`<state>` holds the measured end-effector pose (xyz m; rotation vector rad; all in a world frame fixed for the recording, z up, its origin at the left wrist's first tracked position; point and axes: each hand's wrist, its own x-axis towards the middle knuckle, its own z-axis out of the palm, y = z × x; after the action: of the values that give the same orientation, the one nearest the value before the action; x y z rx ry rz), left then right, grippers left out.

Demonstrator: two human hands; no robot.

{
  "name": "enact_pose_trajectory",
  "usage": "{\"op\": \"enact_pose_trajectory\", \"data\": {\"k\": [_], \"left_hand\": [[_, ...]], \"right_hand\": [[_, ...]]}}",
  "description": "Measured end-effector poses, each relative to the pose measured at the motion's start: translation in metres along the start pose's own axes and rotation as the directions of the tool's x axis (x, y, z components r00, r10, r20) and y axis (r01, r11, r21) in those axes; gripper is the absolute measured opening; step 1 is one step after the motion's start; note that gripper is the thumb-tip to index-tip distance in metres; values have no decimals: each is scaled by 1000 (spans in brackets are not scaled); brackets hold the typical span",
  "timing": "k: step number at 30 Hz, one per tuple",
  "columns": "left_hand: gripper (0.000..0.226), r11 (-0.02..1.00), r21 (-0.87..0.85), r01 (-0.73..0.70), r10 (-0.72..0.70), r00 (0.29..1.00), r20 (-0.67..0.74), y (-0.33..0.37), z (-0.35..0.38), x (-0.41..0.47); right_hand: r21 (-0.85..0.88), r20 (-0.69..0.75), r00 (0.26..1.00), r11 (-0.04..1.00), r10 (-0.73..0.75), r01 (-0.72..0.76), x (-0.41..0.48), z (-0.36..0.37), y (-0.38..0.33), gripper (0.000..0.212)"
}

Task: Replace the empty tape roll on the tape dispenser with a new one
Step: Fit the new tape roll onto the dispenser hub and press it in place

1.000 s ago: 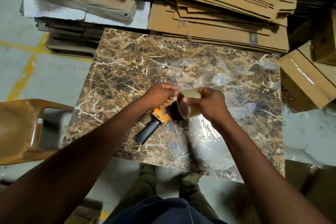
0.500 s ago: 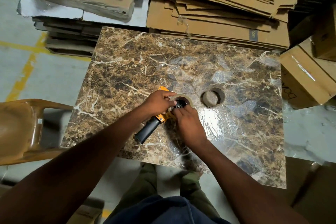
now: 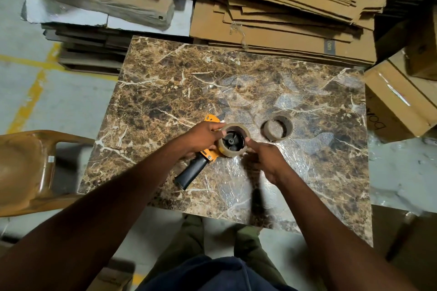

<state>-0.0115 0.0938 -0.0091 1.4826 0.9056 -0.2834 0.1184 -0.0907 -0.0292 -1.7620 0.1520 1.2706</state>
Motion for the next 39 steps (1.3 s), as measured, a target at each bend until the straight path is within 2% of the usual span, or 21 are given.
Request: {"op": "enact_pose_trajectory", "data": {"k": [3,8,12,15,19,22,28,36,39], "left_hand": [[46,998,63,-15,16,1000,-22,-2,-3,4],[42,982,175,-74,84,995,-54,1,-7,9],[43,987,140,-84,87,996,-19,-1,-10,10],[57,998,36,-56,54,997,52,-2,-14,10],[76,991,-111,72,-52,984,173,-4,-24,14],[68,992,-76,97,-80,978,195,-9,-27,18],[52,999,-17,32,-30,988,151,-1,-23,11],[48,997,63,-42,34,992,119,1,-17,10],[48,988,129,-89,76,992,99,-2,-14,11]], "right_hand": [[26,123,992,999,21,-25,2,-2,4,45],[129,124,992,991,14,-30,1,3,5,28],[131,81,996,991,-35,24,-3,8,9,31],[133,32,997,989,-68,63,-4,13,9,27],[215,119,992,976,-46,19,-3,9,10,33],[213,170,985,977,-38,1,-3,7,12,42],[219,129,991,976,-23,-6,2,5,7,39],[134,162,986,991,-22,0,7,2,2,38],[79,163,987,997,2,-15,10,-1,1,32]]}}
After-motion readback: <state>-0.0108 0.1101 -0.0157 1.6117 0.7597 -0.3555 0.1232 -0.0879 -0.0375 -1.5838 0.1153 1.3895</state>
